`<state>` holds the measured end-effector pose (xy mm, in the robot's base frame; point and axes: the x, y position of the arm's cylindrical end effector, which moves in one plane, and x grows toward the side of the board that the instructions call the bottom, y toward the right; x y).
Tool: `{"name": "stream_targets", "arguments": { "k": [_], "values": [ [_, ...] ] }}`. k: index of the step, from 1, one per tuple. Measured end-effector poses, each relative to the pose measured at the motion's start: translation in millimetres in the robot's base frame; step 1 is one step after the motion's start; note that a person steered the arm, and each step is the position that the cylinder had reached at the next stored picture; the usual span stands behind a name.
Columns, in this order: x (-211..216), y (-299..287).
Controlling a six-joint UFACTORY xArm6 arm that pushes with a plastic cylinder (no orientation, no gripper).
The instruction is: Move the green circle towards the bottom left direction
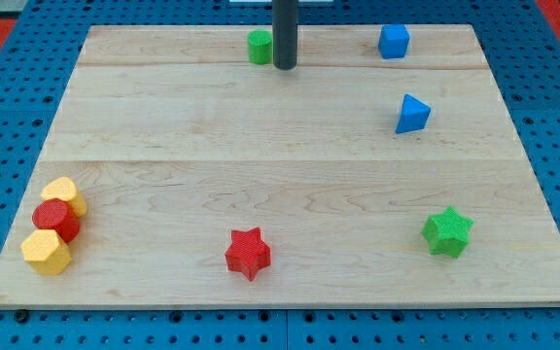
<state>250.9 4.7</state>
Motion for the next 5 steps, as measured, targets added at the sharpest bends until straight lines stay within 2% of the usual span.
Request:
{"name": "stream_targets", "arguments": {
  "k": [1, 3, 4, 5],
  "values": [
    [-25, -13],
    [-11, -111],
    [-24, -124],
    [-5, -163]
  ]
}}
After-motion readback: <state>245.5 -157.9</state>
